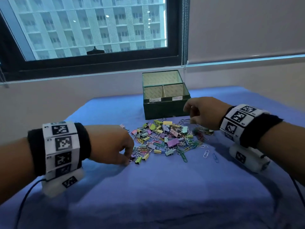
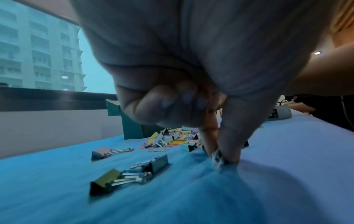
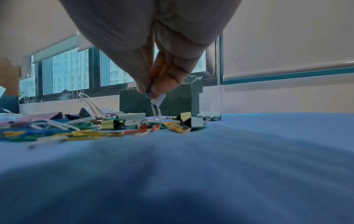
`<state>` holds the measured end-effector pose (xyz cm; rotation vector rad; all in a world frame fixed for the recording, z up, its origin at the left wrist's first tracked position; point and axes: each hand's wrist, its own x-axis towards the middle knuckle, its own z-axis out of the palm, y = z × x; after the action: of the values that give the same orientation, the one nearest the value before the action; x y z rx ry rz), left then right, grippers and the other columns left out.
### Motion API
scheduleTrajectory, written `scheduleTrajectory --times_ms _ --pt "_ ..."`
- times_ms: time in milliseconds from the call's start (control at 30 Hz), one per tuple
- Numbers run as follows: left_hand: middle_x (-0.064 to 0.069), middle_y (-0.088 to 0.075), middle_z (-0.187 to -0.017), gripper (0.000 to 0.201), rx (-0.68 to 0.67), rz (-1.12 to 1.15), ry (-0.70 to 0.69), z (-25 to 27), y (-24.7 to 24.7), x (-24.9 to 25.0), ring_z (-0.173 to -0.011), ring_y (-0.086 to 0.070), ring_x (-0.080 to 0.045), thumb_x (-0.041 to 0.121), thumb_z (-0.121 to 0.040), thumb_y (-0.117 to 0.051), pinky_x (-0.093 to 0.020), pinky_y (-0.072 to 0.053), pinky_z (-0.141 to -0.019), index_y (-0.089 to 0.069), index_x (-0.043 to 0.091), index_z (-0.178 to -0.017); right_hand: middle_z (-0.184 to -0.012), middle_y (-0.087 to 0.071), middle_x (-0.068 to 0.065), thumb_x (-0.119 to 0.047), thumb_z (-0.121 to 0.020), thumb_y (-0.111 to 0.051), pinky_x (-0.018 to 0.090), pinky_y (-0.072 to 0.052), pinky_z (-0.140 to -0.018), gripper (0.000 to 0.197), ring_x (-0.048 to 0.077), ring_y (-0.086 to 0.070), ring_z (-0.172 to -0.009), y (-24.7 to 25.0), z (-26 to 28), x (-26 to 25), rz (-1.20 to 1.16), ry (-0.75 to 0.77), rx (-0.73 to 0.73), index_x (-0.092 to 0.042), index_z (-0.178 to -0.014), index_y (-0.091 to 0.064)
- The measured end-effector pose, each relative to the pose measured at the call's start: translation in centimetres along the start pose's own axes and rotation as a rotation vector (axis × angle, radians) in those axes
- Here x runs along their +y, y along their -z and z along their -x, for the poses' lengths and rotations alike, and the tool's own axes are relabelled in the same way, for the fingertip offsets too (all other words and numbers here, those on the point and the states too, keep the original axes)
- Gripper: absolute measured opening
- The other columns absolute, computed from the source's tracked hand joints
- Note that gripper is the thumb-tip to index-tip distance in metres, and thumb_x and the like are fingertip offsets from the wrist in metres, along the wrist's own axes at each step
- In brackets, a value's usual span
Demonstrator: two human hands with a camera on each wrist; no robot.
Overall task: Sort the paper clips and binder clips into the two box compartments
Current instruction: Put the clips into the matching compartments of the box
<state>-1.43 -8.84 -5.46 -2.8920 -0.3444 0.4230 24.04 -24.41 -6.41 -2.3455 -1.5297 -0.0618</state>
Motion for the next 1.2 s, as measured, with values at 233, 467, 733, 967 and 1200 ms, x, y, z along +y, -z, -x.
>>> scheduleTrajectory --times_ms 233,467,733,967,1200 --pt "0.001 -0.045 -0.064 0.019 0.01 0.994 0.113 -1.9 2.0 -3.5 -0.052 -0.035 -0.011 0.022 -0.093 -0.061 -0.02 -0.031 -0.046 -0.062 0.018 -0.074 -0.091 -0.071 -0.009 0.004 -0.083 -0.053 0.026 -0.049 -0.071 0.034 0.013 -0.064 -0.084 0.1 0.7 -0.4 -0.035 0.028 -0.086 -0.024 -0.1 -0.064" --pt "-0.002 -0.042 -0.066 0.02 0.051 1.397 0.221 -4.2 2.7 -4.1 -0.05 -0.027 -0.012 0.018 -0.1 -0.049 -0.018 -0.023 -0.038 -0.053 0.014 -0.08 -0.066 -0.068 -0.007 -0.018 -0.072 -0.071 0.026 -0.053 -0.059 0.006 0.009 -0.059 -0.056 -0.1 1.7 -1.6 -0.048 0.089 -0.288 -0.021 -0.076 -0.068" --pt "-0.004 -0.049 -0.066 0.017 0.179 1.127 0.225 -10.7 7.3 -3.3 -0.051 -0.034 -0.012 0.022 -0.09 -0.068 -0.022 -0.027 -0.045 -0.062 0.011 -0.078 -0.074 -0.07 -0.009 -0.017 -0.074 -0.072 0.032 -0.059 -0.073 0.011 0.01 -0.065 -0.069 -0.7 1.5 -1.3 -0.028 0.175 -0.322 -0.025 -0.077 -0.067" --pt "-0.009 -0.05 -0.067 0.016 0.354 0.925 0.336 -18.4 11.4 -0.3 -0.049 -0.04 -0.021 0.022 -0.089 -0.066 -0.026 -0.032 -0.051 -0.065 0.007 -0.087 -0.078 -0.069 -0.012 -0.023 -0.077 -0.077 0.024 -0.053 -0.07 0.01 0.002 -0.061 -0.068 -0.2 1.0 -1.0 -0.11 0.185 -0.222 -0.025 -0.084 -0.071" --pt "-0.015 -0.066 -0.091 0.023 0.337 0.991 0.296 -20.9 11.4 1.3 -0.078 -0.066 -0.029 0.008 -0.093 -0.059 -0.036 -0.056 -0.073 -0.061 -0.002 -0.114 -0.076 -0.068 -0.012 -0.025 -0.079 -0.076 0.018 -0.05 -0.065 0.012 0.002 -0.061 -0.068 0.2 1.2 -0.8 -0.136 0.195 -0.16 -0.025 -0.09 -0.071"
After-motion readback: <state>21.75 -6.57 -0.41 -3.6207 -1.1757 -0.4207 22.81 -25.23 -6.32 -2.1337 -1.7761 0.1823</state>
